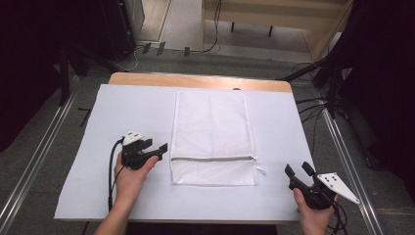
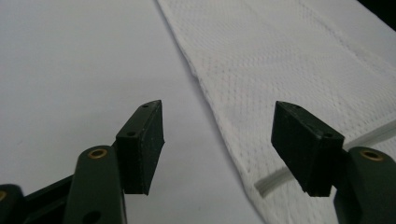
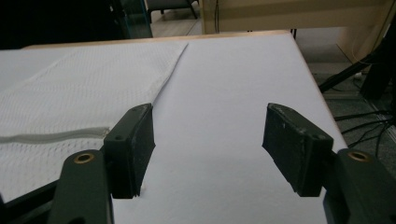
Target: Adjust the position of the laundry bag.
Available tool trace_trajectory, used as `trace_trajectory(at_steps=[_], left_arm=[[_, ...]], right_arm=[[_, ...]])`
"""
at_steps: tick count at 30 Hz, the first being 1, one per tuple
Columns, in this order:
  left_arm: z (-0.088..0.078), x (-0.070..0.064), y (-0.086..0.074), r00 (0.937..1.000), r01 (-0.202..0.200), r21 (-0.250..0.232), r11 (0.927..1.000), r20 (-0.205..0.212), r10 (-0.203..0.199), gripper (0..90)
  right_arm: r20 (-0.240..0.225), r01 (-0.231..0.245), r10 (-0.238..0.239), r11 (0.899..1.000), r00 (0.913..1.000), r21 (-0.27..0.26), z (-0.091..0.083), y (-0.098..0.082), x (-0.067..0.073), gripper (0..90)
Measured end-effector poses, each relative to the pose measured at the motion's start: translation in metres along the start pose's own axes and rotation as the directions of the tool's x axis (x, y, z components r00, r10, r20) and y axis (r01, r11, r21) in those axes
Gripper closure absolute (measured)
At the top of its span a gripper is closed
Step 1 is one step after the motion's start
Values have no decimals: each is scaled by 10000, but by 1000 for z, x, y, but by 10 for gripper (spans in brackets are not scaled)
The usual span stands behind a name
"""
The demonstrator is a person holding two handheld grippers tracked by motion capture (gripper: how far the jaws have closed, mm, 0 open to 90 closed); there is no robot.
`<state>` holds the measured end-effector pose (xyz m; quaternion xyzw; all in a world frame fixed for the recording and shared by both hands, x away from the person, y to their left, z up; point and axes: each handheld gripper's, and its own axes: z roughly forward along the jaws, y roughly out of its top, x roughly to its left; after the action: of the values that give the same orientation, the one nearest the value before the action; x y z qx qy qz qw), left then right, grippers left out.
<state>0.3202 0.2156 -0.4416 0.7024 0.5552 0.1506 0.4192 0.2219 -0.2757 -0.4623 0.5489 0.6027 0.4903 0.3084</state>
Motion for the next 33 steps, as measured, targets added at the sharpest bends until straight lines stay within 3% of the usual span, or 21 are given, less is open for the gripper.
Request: trace_trajectory(at_steps=[1, 3, 4, 5, 9, 11, 13, 16, 19, 21, 22, 23, 25, 26, 28, 29, 30, 31, 32, 33], left_arm=[[7, 1, 6, 9997, 173, 382, 9991, 140, -178, 380], [19, 4, 15, 9969, 757, 966, 9924, 120, -772, 410], [26, 8, 20, 9919, 1232, 1396, 9825, 136, -1263, 450], [31, 11, 24, 9890, 1426, 1668, 9756, 158, -1473, 462], [46, 16, 29, 9849, 1656, 2557, 9525, 67, -1731, 481], [47, 13, 31, 9877, 1512, 2727, 9502, -26, -1564, 483], [47, 11, 32, 9881, 1440, 2989, 9434, 84, -1534, 499], [47, 0, 30, 9962, 795, 3303, 9405, 63, -864, 535], [48, -7, 30, 9983, 577, 3535, 9337, -177, -550, 549], [49, -12, 31, 9990, 213, 3741, 9271, -444, -50, 595], [50, -18, 32, 9969, -208, 3898, 9207, -617, 486, 641], [51, -24, 32, 9917, -721, 4168, 9062, -667, 1096, 641], [55, -36, 33, 9711, -1616, 4603, 8729, -830, 2236, 663], [56, -39, 34, 9625, -1854, 4802, 8573, -871, 2570, 689], [59, -42, 35, 9560, -2065, 4937, 8448, -820, 2816, 748], [59, -44, 36, 9524, -2285, 5035, 8332, -617, 2984, 774], [60, -45, 36, 9484, -2425, 5071, 8271, -556, 3122, 829], [60, -48, 35, 9402, -2703, 5081, 8178, -437, 3379, 861], [60, -49, 35, 9352, -2833, 5084, 8132, -414, 3517, 893], [60, -48, 35, 9386, -2768, 5040, 8182, -407, 3426, 900]], right_arm=[[-115, 331, -329, 9992, 9994, 205, 3, -2, 5, 346], [-147, 469, -465, 9985, 9988, 273, 4, -3, 6, 346], [-161, 519, -515, 9982, 9985, 290, 4, -3, 7, 347], [-240, 539, -532, 9982, 9983, 269, 5, -3, 7, 347], [-426, 523, -510, 9981, 9978, 314, 7, -2, 8, 348], [-464, 602, -585, 9976, 9972, 352, 8, -3, 9, 348], [-493, 571, -553, 9977, 9973, 356, 8, -3, 8, 348], [-478, 542, -523, 9978, 9975, 394, 6, -4, 7, 348], [-425, 491, -473, 9979, 9980, 430, 3, -5, 4, 349], [-351, 435, -419, 9980, 9985, 460, 2, -5, 3, 351], [-346, 405, -389, 9981, 9986, 465, 2, -5, 3, 353], [-346, 405, -389, 9981, 9986, 465, 2, -5, 3, 353], [-370, 451, -433, 9978, 9984, 486, 4, -6, 5, 353], [-404, 511, -491, 9974, 9980, 517, 5, -6, 6, 353], [-479, 568, -540, 9966, 9974, 589, 8, -7, 9, 353], [-523, 584, -551, 9962, 9971, 644, 9, -7, 11, 353], [-581, 640, -602, 9957, 9965, 672, 10, -8, 13, 353], [-615, 696, -653, 9951, 9960, 698, 11, -8, 13, 353], [-618, 734, -688, 9945, 9957, 753, 12, -9, 15, 353], [-641, 809, -761, 9938, 9950, 765, 12, -9, 15, 353]])
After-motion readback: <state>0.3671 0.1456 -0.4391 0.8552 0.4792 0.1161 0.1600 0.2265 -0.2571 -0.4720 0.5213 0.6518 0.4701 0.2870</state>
